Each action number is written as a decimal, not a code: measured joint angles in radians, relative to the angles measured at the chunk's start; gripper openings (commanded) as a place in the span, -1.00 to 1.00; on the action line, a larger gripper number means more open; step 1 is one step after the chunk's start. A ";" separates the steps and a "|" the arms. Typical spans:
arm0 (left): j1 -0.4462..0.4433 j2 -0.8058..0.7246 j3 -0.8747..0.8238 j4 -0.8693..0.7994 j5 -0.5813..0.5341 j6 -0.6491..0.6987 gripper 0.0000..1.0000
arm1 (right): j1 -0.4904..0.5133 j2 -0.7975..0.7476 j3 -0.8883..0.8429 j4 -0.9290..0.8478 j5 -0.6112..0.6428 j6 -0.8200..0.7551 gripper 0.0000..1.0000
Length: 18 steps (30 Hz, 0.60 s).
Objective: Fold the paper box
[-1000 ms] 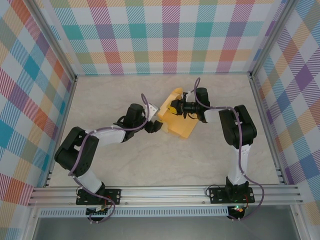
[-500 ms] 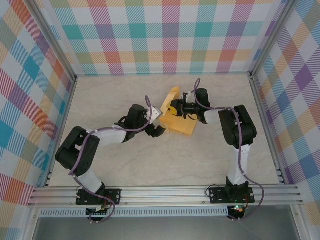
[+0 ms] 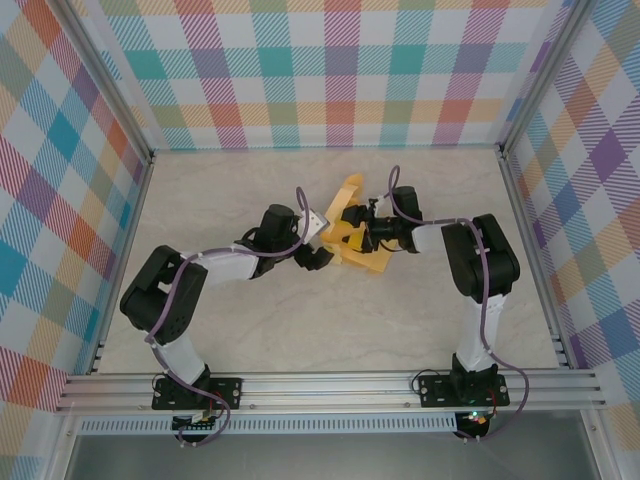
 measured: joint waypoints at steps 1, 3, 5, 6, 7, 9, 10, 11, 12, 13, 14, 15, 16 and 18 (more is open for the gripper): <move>0.000 0.004 0.002 -0.001 0.000 -0.002 0.79 | -0.001 0.000 -0.006 0.000 0.000 -0.003 0.58; 0.000 0.011 0.006 -0.003 -0.001 -0.005 0.79 | -0.003 0.000 -0.012 0.000 0.000 -0.008 0.75; -0.001 0.018 0.016 -0.007 -0.007 -0.010 0.78 | -0.006 -0.002 -0.018 -0.009 0.002 -0.014 1.00; -0.002 0.022 0.024 -0.008 -0.010 -0.012 0.78 | -0.006 -0.002 -0.022 -0.017 0.003 -0.020 1.00; -0.002 0.024 0.031 -0.010 -0.014 -0.014 0.78 | -0.006 -0.003 -0.026 -0.014 0.000 -0.022 1.00; -0.002 0.029 0.045 -0.011 -0.023 -0.018 0.78 | -0.005 -0.012 -0.031 -0.022 0.002 -0.025 1.00; -0.002 0.033 0.053 -0.010 -0.026 -0.018 0.78 | -0.005 -0.016 -0.036 -0.031 0.000 -0.028 1.00; -0.002 0.036 0.061 -0.011 -0.029 -0.018 0.78 | -0.005 -0.020 -0.038 -0.039 0.000 -0.030 1.00; -0.002 0.039 0.068 -0.010 -0.031 -0.018 0.78 | -0.005 -0.026 -0.039 -0.053 0.001 -0.036 1.00; -0.002 0.042 0.072 -0.011 -0.033 -0.018 0.78 | -0.005 -0.031 -0.039 -0.069 0.002 -0.042 1.00; -0.002 0.043 0.074 -0.012 -0.033 -0.018 0.78 | -0.005 -0.036 -0.040 -0.083 0.002 -0.048 1.00; -0.002 0.044 0.077 -0.017 -0.033 -0.018 0.77 | -0.005 -0.042 -0.042 -0.099 0.005 -0.053 1.00; -0.002 0.045 0.078 -0.019 -0.033 -0.018 0.77 | -0.005 -0.049 -0.044 -0.115 0.006 -0.058 1.00; -0.002 0.050 0.079 -0.023 -0.033 -0.018 0.77 | -0.005 -0.061 -0.049 -0.145 0.008 -0.070 1.00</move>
